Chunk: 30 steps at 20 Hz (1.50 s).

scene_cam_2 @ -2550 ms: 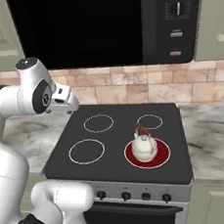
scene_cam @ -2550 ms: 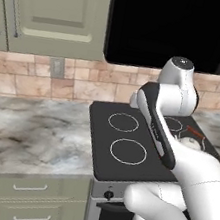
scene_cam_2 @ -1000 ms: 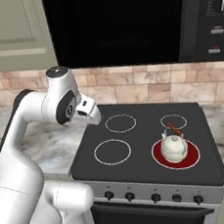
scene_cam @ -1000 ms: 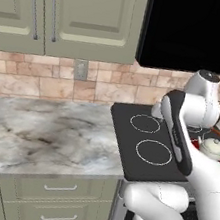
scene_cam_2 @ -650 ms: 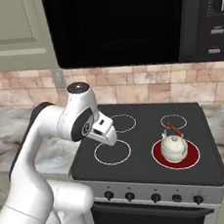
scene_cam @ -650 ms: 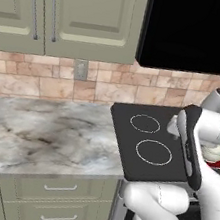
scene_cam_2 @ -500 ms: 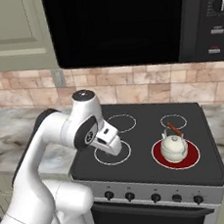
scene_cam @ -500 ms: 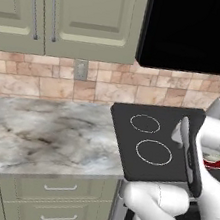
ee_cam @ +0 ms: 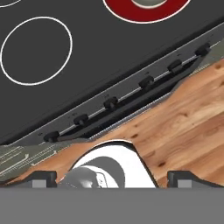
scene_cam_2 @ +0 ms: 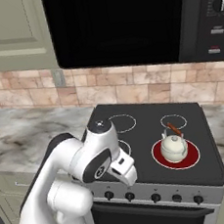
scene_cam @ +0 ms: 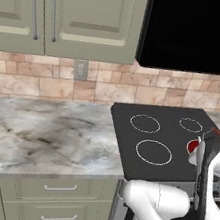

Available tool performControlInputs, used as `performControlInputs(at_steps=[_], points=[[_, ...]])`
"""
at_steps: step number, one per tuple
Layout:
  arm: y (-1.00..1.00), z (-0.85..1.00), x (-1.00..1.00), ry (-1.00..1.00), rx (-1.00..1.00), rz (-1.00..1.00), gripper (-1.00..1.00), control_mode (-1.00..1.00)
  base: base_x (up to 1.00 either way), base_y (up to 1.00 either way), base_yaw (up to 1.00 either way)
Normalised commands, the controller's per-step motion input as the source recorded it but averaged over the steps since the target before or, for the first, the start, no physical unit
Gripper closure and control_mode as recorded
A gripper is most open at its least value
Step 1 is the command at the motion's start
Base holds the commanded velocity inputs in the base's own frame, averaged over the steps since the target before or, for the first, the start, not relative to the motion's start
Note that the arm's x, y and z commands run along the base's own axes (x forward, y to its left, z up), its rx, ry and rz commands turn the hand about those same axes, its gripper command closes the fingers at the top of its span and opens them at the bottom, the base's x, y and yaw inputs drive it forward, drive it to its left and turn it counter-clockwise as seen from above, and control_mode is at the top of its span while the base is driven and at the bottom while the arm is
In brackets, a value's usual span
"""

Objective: Lower the heat of the kettle.

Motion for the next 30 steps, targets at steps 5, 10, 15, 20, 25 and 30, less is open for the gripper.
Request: performControlInputs(at_steps=[5,10,15,20,25,30], points=[[-0.51,-0.32,-0.32,-0.13,0.0,0.04,-1.0,-1.0,0.0,0.0,0.0],[-0.32,-0.37,-0.13,-0.1,0.0,0.09,-1.0,-1.0,0.0,0.0,0.0],[-0.3,-0.41,0.0,-0.04,0.0,0.06,-1.0,-1.0,0.0,0.0,0.0],[-0.46,-0.49,-0.01,-0.1,0.01,0.1,-1.0,-1.0,0.0,0.0,0.0],[-0.46,-0.44,0.0,-0.18,0.06,0.14,-1.0,-1.0,0.0,0.0,0.0],[-0.22,-0.41,0.11,-0.21,0.06,0.19,-1.0,-1.0,0.0,0.0,0.0]])
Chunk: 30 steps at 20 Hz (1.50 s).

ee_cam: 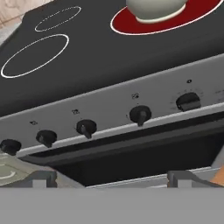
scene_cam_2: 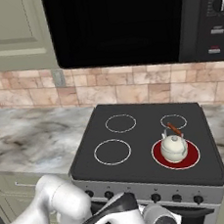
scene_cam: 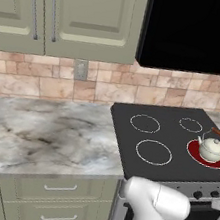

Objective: Lower the heat of the kettle.

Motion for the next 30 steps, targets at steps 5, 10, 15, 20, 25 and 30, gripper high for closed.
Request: performControlInputs(at_steps=[5,10,15,20,25,30], points=[[0.0,-0.22,0.35,-0.17,0.0,0.19,-1.0,-1.0,0.0,0.0,0.0],[0.0,-0.16,0.34,-0.16,0.0,0.1,-1.0,-1.0,0.0,0.0,0.0],[-0.05,-0.18,0.03,-0.07,-0.01,0.0,-1.0,-1.0,0.0,0.0,0.0],[0.08,-0.16,0.21,0.0,0.0,-0.06,-1.0,-1.0,0.0,0.0,0.0],[0.04,-0.12,0.39,0.0,0.0,-0.09,-1.0,-1.0,0.0,0.0,0.0],[0.0,-0.27,0.23,-0.03,0.0,-0.07,-1.0,-1.0,0.0,0.0,0.0]])
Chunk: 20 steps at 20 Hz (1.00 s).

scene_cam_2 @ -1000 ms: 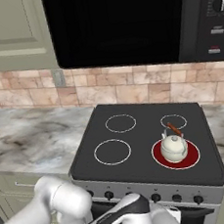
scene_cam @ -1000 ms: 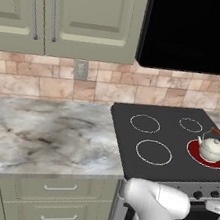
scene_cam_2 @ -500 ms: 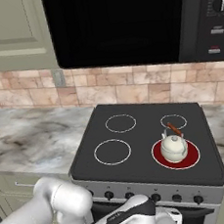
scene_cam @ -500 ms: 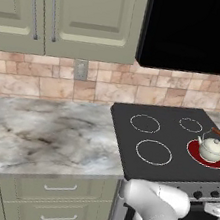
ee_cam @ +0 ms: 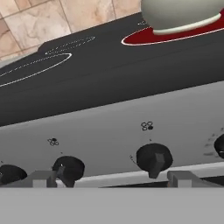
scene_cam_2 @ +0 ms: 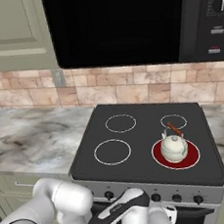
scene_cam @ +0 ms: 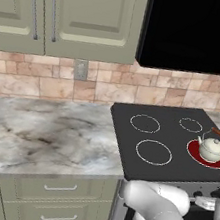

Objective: Lower the heat of the kettle.

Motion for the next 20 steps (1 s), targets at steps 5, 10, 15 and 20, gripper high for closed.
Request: performControlInputs(at_steps=[5,10,15,20], points=[[0.0,-0.33,0.11,-0.11,0.0,-0.01,-1.0,-1.0,0.0,0.0,0.0],[-0.03,-0.24,0.09,-0.13,0.0,0.0,-1.0,-1.0,0.0,0.0,0.0],[-0.11,-0.1,0.01,-0.09,0.0,0.0,-1.0,-1.0,0.0,0.0,0.0],[-0.01,0.0,0.07,0.0,0.0,0.0,-1.0,-1.0,0.0,0.0,0.0]])
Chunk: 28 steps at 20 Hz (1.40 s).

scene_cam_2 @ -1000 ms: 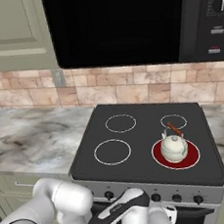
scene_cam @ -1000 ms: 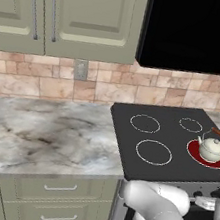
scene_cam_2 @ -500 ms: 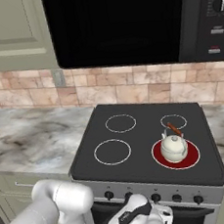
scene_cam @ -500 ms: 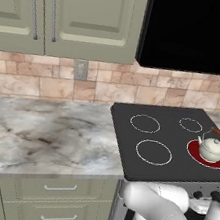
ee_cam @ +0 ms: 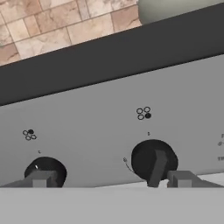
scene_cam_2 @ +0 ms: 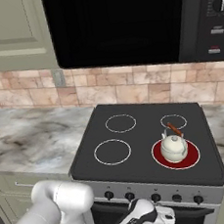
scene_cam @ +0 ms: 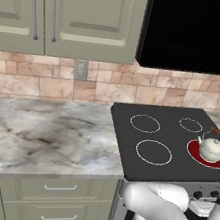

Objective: Lower the heat of the kettle.

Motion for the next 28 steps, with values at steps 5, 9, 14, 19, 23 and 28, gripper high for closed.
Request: performControlInputs(at_steps=[5,9,14,19,23,28], points=[[0.0,0.0,0.18,0.0,0.0,-0.01,-1.0,-1.0,0.0,0.0,0.0],[-0.01,0.0,0.11,0.0,0.0,-0.03,-1.0,-1.0,0.0,0.0,0.0],[-0.04,-0.01,0.09,0.0,0.0,-0.02,-1.0,-1.0,0.0,0.0,0.0],[-0.04,-0.03,0.11,0.0,0.0,-0.01,-1.0,-1.0,0.0,0.0,0.0],[-0.1,-0.12,0.08,0.0,0.0,0.0,-1.0,-1.0,0.0,0.0,0.0],[-0.15,-0.13,0.01,0.0,0.0,0.0,-1.0,-1.0,0.0,0.0,0.0]])
